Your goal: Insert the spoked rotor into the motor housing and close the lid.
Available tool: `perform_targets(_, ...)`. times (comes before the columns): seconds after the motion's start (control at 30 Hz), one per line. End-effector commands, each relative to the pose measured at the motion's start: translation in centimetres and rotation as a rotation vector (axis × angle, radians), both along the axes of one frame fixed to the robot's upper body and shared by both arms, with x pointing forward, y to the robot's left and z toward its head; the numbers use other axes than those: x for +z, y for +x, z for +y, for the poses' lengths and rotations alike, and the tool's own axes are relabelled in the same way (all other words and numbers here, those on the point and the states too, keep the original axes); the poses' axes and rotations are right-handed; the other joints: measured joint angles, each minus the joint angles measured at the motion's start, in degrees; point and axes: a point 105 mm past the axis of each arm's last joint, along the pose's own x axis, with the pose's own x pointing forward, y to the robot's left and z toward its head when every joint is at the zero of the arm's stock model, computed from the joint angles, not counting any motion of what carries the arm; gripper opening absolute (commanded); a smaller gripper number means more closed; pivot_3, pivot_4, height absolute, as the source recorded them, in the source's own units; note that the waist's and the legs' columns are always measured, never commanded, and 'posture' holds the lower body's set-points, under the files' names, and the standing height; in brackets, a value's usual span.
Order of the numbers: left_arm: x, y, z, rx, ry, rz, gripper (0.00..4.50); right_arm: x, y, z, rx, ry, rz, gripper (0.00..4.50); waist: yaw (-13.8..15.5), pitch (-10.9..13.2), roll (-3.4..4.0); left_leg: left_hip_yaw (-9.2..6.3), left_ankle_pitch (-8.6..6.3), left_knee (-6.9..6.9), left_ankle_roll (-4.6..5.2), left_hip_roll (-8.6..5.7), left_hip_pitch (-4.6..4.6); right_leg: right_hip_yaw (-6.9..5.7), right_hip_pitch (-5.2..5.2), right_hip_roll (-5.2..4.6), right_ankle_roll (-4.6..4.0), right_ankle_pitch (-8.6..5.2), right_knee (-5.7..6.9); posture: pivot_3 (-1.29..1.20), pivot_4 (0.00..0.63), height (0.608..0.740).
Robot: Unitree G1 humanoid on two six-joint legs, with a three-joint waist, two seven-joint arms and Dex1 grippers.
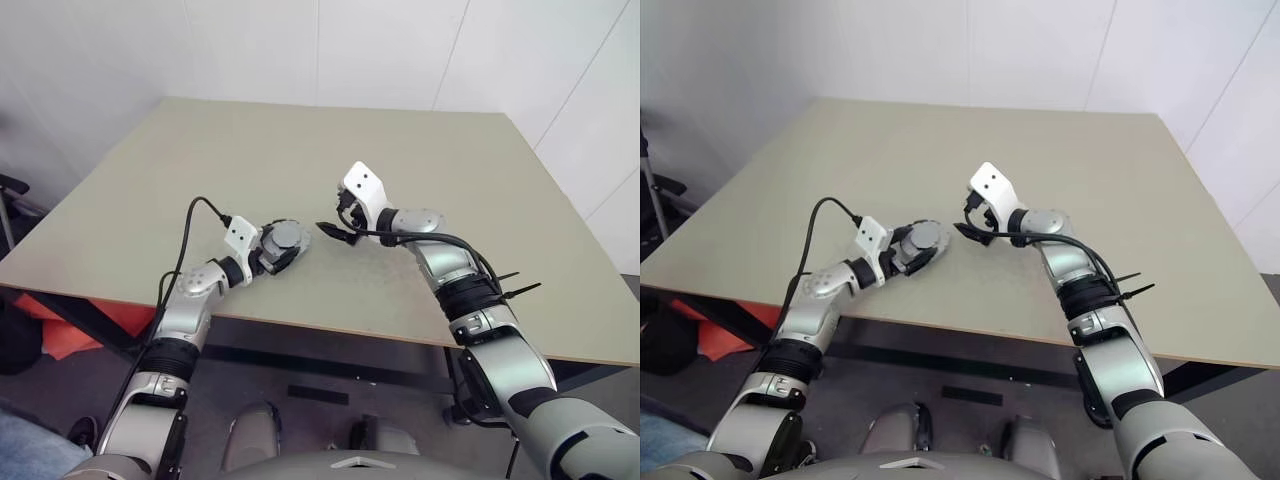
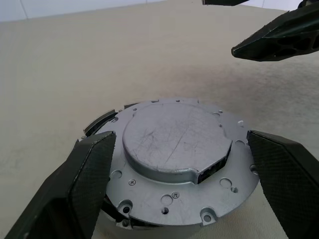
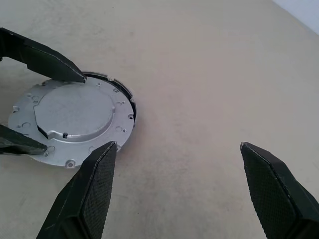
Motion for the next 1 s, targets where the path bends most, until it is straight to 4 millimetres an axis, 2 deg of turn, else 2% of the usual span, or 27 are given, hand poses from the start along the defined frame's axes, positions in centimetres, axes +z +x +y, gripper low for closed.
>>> perform_targets(0.03, -0.5, 0.0, 0.6, 0.032, -0.002, 0.031, 3.36, 2.1, 0.5, 0.2, 0.0, 0.029, -0.063, 4.5, 0.01, 0.0, 0.01, 0.0, 0.0, 0.0, 0.0, 0.0, 0.04, 0.0, 0.04, 0.0, 0.0, 0.0, 0.0, 0.0, 0.0, 0.74)
perform_targets(0.17, -0.4, 0.1, 0.8, 0.048, 0.015, 0.013, 2.26, 2.1, 0.5, 0.1, -0.001, 0.027, -0.066, 4.5, -0.04, 0.0, 0.01, -0.01, 0.0, 0.0, -0.01, 0.01, 0.29, 0.0, 0.25, 0.0, 0.38, -0.22, 0.0, 0.0, 0.0, 0.74)
perform_targets(0.53, -0.2, 1.0, 2.2, 0.157, 0.013, 0.0, 2.26, 2.0, 0.5, 0.3, 0.005, 0.02, -0.073, 4.5, -0.09, 0.0, 0.0, -0.04, 0.0, 0.0, -0.02, 0.01, 0.5, 0.01, 0.33, -0.01, 0.42, -0.24, -0.09, 0.0, 0.0, 0.74)
perform_targets(0.63, -0.3, 1.2, 2.4, 0.177, -0.015, 0.016, 2.9, 2.0, 0.5, 0.4, 0.008, 0.016, -0.075, 4.5, -0.09, 0.0, 0.0, -0.04, 0.0, -0.01, -0.02, 0.01, 0.5, 0.01, 0.32, 0.0, 0.41, -0.23, -0.07, 0.0, 0.0, 0.74)
perform_targets(0.8, -0.4, 1.7, 2.6, 0.221, -0.032, 0.044, 4.45, 1.9, 0.4, 0.3, 0.011, 0.01, -0.08, 4.5, 0.08, 0.0, 0.0, -0.04, 0.0, -0.01, -0.02, -0.01, 0.49, 0.01, 0.34, -0.01, 0.4, -0.23, -0.07, 0.0, 0.0, 0.74)
perform_targets(1.0, -0.4, 1.3, 1.7, 0.166, -0.037, 0.059, 4.48, 1.8, 0.3, 0.3, 0.017, -0.006, -0.09, 4.5, 0.01, 0.0, 0.0, -0.04, 0.0, -0.01, -0.02, -0.01, 0.49, 0.02, 0.34, -0.01, 0.41, -0.24, -0.08, 0.0, 0.0, 0.74)
